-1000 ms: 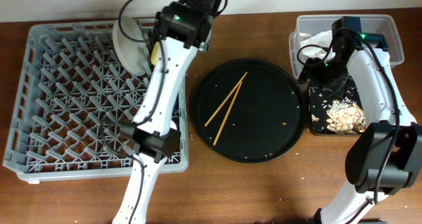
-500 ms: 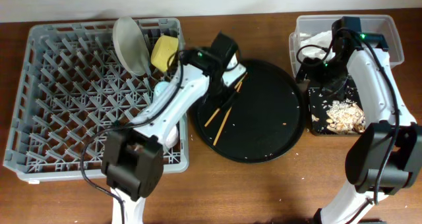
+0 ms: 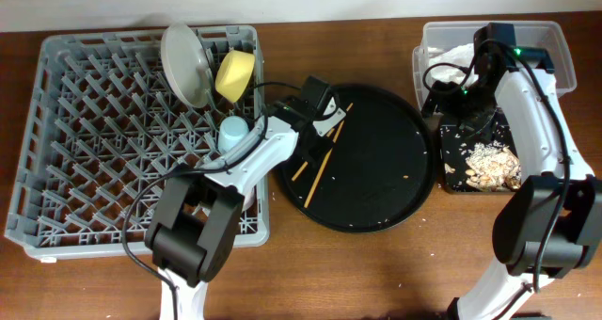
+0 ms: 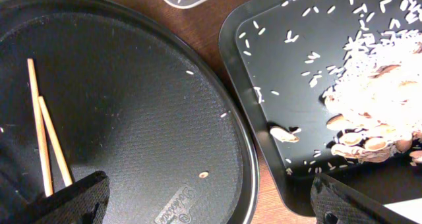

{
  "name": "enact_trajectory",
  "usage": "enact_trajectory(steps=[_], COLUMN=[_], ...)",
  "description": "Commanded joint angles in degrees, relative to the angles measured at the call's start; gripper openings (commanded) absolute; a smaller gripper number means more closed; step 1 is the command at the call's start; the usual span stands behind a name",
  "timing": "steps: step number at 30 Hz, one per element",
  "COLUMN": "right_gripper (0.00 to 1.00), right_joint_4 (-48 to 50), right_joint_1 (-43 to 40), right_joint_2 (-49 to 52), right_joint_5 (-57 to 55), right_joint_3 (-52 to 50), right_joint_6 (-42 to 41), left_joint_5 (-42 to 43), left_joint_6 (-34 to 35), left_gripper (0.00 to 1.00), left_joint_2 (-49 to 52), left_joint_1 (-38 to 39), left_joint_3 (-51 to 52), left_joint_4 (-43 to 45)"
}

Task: Sort waste into correct bins and load items into the dishwasher rack
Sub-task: 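Pick one wooden chopstick with left gripper, drop into rack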

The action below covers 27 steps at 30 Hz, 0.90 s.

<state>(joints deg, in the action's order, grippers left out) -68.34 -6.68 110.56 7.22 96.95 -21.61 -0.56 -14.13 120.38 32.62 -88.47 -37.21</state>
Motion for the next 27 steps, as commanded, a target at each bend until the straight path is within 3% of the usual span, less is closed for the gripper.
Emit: enact_trajectory(steps=[1,3,6,10,15,17,20,21,23,27], right_gripper=[0.98,0.98,0.98,0.98,0.98,0.98,0.98,0.98,0.99,0.98], right_joint_4=[0.17,0.17,0.17,0.17,0.20,0.17,0.17,0.17,0.17,0.20], right_joint_1=[-0.11,-0.11,-0.11,-0.11,-0.11,-0.11,-0.11,-0.11,-0.11,-0.11], right_joint_2=[-1.46,-1.46,-1.46,-1.46,-1.46,-1.46,-1.46,-1.46,-1.46,-1.46], right_joint_5=[0.26,0.26,0.26,0.26,0.26,0.26,0.07,0.07,0.07,0.07], right_joint_3=[0.76,0.76,0.76,0.76,0.76,0.76,0.76,0.76,0.76,0.76], right_joint_6=[0.15,0.13,0.15,0.15,0.15,0.13,0.15,0.15,0.13,0.13], left_joint_5=[-0.28,-0.28,-0.31,-0.28,-1.01,-9.51,-22.38,-22.43,-22.36,-24.87], left_joint_6=[-1.18,-1.18,-1.16,-0.04,1.31,8.07,27.23,30.93,31.23,28.26], left_gripper=[0.59,0.53,0.00,0.00,0.00,0.00,0.00,0.00,0.00,0.00], left_joint_2=[4.59,5.35,5.35,0.90,-18.53,-28.85,-38.80,-39.95,-39.26,-33.64], left_joint_1=[-0.02,-0.02,-0.02,-0.04,-0.46,-2.69,-10.27,-14.03,-19.10,-21.18], left_joint_3=[0.26,0.26,0.26,-1.70,-3.85,-3.85,-3.85,-3.85,-2.34,7.63], left_joint_4=[-0.11,-0.13,-0.31,-1.79,-3.21,-8.13,-23.02,-28.30,-33.09,-26.91])
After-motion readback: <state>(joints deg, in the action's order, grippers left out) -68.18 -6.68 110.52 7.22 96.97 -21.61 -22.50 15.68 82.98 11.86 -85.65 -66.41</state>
